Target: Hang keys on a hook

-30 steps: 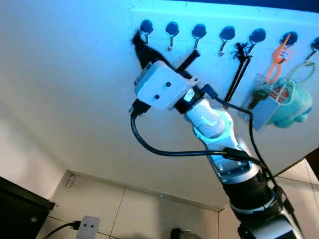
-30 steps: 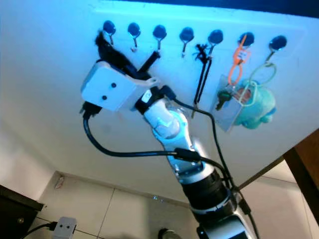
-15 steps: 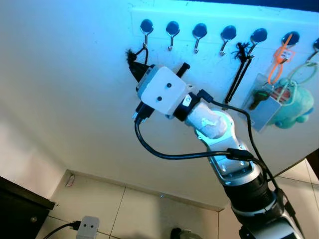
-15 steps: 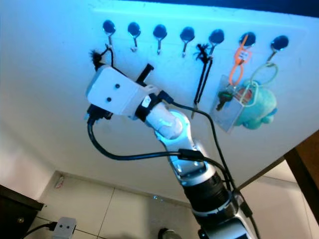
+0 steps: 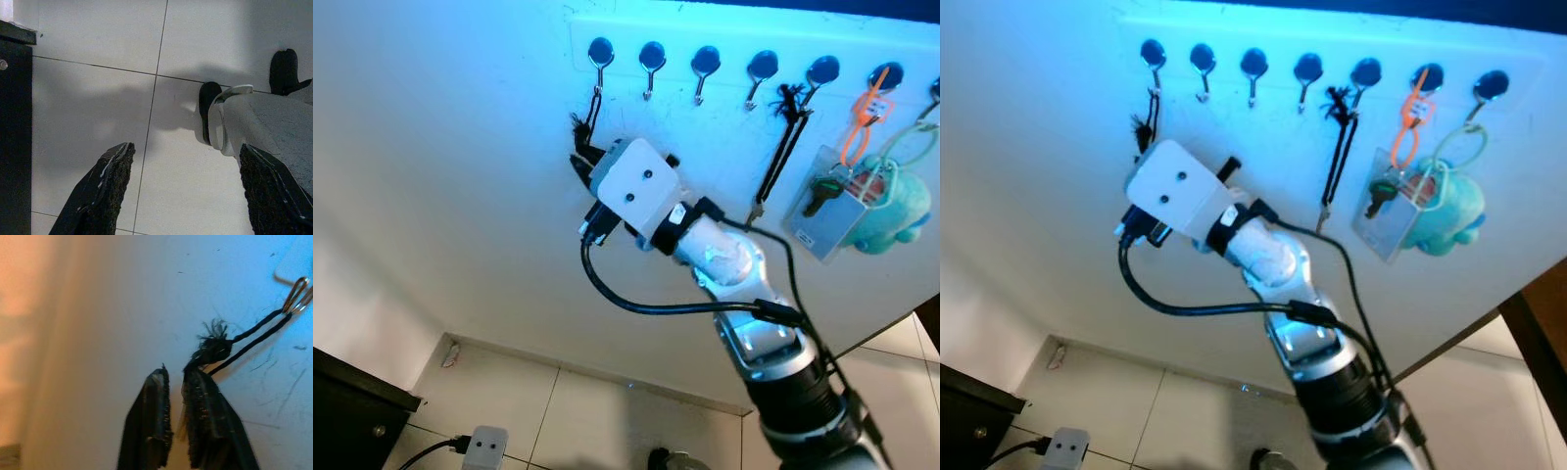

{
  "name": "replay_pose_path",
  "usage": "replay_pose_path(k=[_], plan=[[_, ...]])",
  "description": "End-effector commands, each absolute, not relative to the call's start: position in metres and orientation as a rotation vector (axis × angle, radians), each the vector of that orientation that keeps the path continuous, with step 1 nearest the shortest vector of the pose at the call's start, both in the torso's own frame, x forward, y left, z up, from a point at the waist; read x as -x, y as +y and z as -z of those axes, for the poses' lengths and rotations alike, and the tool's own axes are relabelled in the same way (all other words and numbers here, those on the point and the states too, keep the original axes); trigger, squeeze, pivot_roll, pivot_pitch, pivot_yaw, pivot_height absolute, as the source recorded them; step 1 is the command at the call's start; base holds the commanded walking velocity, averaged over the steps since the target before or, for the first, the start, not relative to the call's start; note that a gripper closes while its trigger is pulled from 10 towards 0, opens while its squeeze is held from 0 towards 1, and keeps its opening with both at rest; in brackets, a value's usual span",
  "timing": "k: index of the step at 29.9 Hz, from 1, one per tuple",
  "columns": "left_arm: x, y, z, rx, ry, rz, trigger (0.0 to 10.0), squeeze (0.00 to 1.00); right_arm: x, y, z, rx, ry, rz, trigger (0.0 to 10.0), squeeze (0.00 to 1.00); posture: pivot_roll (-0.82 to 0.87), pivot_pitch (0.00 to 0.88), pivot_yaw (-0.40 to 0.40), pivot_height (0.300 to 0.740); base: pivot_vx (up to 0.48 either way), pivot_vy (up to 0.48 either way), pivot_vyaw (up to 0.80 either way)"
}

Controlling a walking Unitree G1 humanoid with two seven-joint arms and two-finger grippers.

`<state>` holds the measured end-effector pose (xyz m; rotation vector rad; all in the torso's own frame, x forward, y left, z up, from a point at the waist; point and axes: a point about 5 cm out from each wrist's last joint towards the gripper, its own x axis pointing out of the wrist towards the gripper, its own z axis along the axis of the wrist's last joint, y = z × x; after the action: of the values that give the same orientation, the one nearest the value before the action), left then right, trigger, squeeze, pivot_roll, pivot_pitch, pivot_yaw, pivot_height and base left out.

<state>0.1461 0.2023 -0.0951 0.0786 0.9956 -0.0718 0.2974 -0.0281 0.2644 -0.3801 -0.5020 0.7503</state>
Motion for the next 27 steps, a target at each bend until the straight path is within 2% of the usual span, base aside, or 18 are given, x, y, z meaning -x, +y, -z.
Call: replay_pose_path(k=[1, 11, 19, 25, 26, 27], plan=[[-0.132, 0.204, 0.1, -0.089, 1.048, 0.082, 10.0, 0.0, -0.294, -0.03, -0.257, 0.262, -0.463, -0.785, 10.0, 1.0, -0.09, 0.108, 0.075, 0.74, 0.0, 0.0, 0.0], [-0.13, 0.204, 0.101, -0.098, 1.056, 0.091, 10.0, 0.0, -0.274, -0.038, -0.231, 0.114, -0.4, -0.881, 10.0, 1.0, -0.11, 0.109, 0.082, 0.74, 0.0, 0.0, 0.0], [-0.132, 0.204, 0.1, -0.104, 1.053, 0.098, 10.0, 0.0, -0.27, -0.043, -0.248, 0.038, -0.487, -0.865, 10.0, 1.0, -0.11, 0.112, 0.088, 0.74, 0.0, 0.0, 0.0], [-0.133, 0.204, 0.1, -0.102, 1.051, 0.097, 10.0, 0.0, -0.268, -0.039, -0.231, 0.095, -0.376, -0.942, 10.0, 1.0, -0.11, 0.112, 0.086, 0.74, 0.0, 0.0, 0.0], [-0.133, 0.204, 0.1, -0.096, 1.055, 0.088, 10.0, 0.0, -0.27, -0.039, -0.203, 0.177, -0.222, -0.969, 10.0, 0.85, -0.11, 0.113, 0.085, 0.74, 0.0, 0.0, 0.0], [-0.133, 0.204, 0.1, -0.096, 1.055, 0.088, 10.0, 0.0, -0.27, -0.039, -0.203, 0.177, -0.222, -0.969, 10.0, 0.85, -0.11, 0.113, 0.085, 0.74, 0.0, 0.0, 0.0]])
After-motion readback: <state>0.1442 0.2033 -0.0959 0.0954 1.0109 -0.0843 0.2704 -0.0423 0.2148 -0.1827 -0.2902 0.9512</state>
